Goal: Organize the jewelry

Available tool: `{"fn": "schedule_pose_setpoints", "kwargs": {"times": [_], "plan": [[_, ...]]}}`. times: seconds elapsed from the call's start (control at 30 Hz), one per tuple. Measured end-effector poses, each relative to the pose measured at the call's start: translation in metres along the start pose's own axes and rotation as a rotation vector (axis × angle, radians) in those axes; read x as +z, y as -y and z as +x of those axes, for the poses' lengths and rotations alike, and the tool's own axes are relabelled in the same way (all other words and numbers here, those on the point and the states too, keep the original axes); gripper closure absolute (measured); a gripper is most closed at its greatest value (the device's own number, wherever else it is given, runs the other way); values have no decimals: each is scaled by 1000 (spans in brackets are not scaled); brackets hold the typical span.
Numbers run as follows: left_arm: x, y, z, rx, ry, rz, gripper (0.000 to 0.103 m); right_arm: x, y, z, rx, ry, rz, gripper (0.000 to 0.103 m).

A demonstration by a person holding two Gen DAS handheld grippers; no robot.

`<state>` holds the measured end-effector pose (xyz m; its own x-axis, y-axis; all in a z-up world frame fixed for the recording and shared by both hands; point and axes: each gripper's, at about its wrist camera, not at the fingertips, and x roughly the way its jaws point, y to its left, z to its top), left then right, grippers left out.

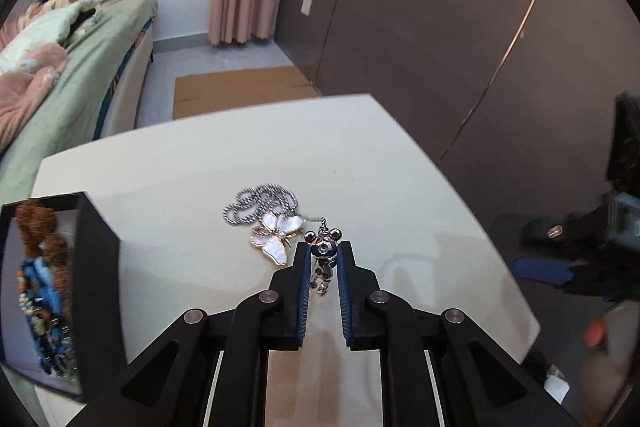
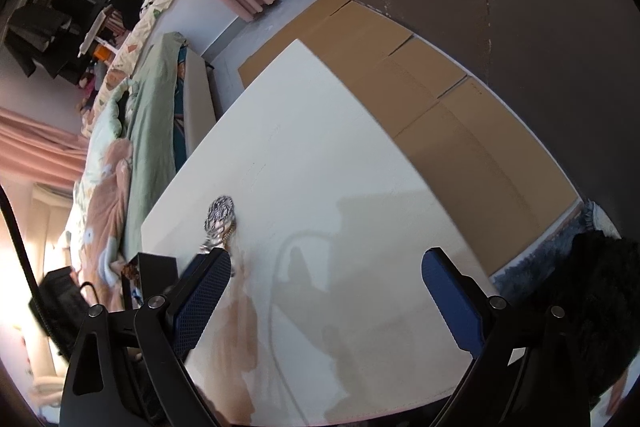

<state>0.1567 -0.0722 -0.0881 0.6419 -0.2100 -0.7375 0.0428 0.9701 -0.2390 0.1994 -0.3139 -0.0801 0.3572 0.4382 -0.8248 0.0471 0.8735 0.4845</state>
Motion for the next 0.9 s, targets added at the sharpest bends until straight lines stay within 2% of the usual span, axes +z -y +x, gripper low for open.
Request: {"fn": "schedule_pose_setpoints", "kwargs": {"times": [0.7,0.73,0.77,0.9], "plan": [[16,-34,-114,-164,222,-149,91,-27,-21,12,-31,-37,-72,6],[17,-35,-119,-171,235,-153,91,-28,-22,12,-32,-37,-76,6],[17,-36,-124,-177,246,-157,103,-29,-23,12,-33,-36,-80,6],[24,-39,-148,-196,312,-164,103,-30,-26,14,-35,-40,-90,6]]}}
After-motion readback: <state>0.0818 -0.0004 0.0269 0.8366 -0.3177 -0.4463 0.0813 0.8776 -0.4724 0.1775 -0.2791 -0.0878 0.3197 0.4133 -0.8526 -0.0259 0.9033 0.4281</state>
